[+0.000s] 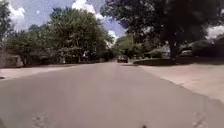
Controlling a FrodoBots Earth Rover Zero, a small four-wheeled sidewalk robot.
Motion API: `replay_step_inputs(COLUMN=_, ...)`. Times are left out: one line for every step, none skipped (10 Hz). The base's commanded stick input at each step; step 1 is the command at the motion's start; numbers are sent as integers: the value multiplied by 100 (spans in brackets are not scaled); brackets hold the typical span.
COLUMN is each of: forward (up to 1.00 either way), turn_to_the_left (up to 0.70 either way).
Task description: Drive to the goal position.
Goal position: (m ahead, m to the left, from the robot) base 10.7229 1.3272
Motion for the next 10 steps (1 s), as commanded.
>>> replay_step_inputs(forward=85, turn_to_the_left=-11)
replay_step_inputs(forward=85, turn_to_the_left=-28)
replay_step_inputs(forward=85, turn_to_the_left=-34)
replay_step_inputs(forward=85, turn_to_the_left=-34)
replay_step_inputs(forward=85, turn_to_the_left=-6)
replay_step_inputs(forward=85, turn_to_the_left=0)
replay_step_inputs(forward=85, turn_to_the_left=0)
replay_step_inputs(forward=85, turn_to_the_left=0)
replay_step_inputs(forward=85, turn_to_the_left=0)
replay_step_inputs(forward=85, turn_to_the_left=0)
